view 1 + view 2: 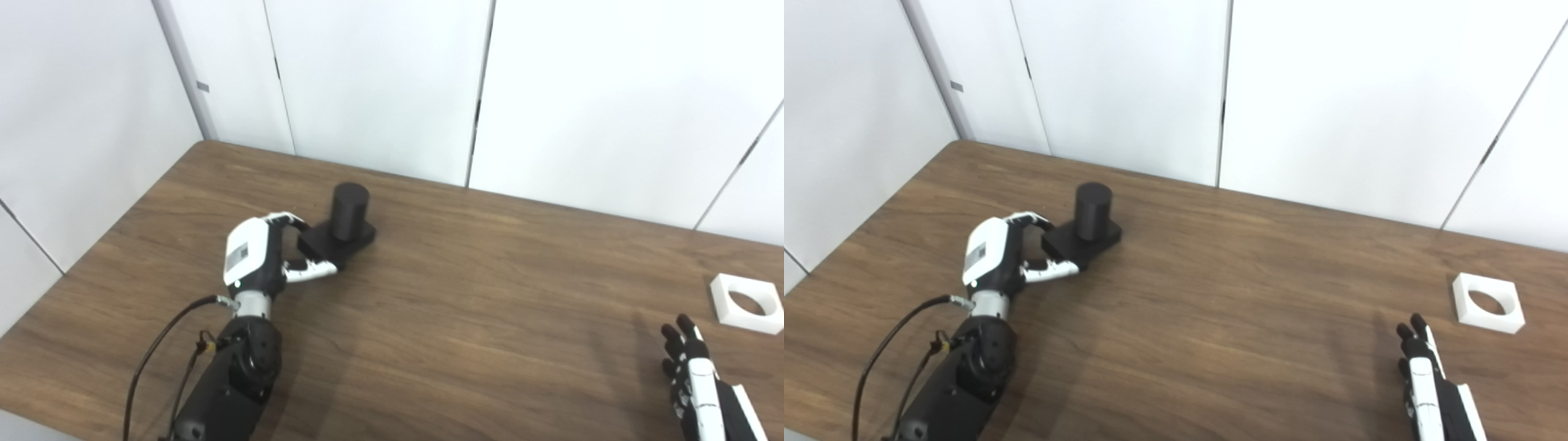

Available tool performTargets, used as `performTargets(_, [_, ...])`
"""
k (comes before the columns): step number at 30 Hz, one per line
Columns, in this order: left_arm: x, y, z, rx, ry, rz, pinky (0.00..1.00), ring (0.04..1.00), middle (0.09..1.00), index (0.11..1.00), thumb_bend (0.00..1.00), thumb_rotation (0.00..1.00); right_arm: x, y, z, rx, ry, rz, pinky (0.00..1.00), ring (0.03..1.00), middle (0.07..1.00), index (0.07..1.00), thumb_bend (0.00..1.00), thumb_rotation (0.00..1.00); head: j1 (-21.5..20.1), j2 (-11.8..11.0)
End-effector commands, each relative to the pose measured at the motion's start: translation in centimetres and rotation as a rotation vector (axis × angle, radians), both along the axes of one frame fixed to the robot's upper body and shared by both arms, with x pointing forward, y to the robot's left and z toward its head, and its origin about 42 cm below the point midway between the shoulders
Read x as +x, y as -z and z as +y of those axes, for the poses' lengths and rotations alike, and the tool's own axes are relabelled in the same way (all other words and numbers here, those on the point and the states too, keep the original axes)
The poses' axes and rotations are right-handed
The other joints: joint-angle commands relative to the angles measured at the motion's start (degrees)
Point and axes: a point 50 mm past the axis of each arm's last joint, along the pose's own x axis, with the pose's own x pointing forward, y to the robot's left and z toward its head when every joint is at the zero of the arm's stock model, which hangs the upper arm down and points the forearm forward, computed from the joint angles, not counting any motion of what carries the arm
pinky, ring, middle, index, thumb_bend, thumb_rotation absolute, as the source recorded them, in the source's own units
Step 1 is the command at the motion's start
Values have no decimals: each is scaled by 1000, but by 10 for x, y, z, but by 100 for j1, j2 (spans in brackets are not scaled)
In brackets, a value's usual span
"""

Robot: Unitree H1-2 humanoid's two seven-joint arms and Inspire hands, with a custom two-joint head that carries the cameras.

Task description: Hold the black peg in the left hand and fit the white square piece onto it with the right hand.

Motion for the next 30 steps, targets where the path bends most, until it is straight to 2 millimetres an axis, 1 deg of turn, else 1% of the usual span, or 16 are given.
performTargets(1, [-3,-29,-7,26,90,-117,999,838,774,483,520,50,-44,18,-1,-2,19,109,1000,1000,971,1000,551,1000,-17,14])
performTargets(3, [-16,-29,-14,26,128,-107,1000,858,779,483,521,52,-43,18,0,3,15,109,1000,1000,974,1000,539,1000,-39,21])
performTargets(7, [-40,-28,-27,16,192,-73,1000,863,783,483,521,53,-43,17,2,-1,11,105,1000,1000,969,1000,527,1000,-140,40])
performTargets(10, [-58,-22,-35,19,276,-37,1000,874,798,484,520,52,-42,18,3,-25,12,108,1000,1000,963,1000,529,1000,-213,50])
performTargets(14, [-78,-14,-43,-3,382,10,1000,875,799,484,520,50,-43,17,4,-27,5,102,1000,1000,961,1000,489,1000,-310,90])
performTargets(18, [-92,-8,-47,-18,450,27,1000,875,798,482,519,48,-43,16,6,-23,3,102,1000,1000,963,1000,478,1000,-437,162])
performTargets(24, [-111,1,-56,-47,542,81,1000,882,796,482,519,48,-45,11,12,-19,5,89,1000,1000,961,1000,433,1000,-764,343])
performTargets(26, [-115,3,-58,-59,575,96,1000,881,795,482,519,46,-46,9,14,-17,0,85,1000,1000,963,1000,419,1000,-833,379])
performTargets(30, [-120,8,-60,-60,640,147,1000,880,795,482,519,46,-47,4,18,-18,-11,78,1000,1000,964,1000,408,1000,-1033,538])
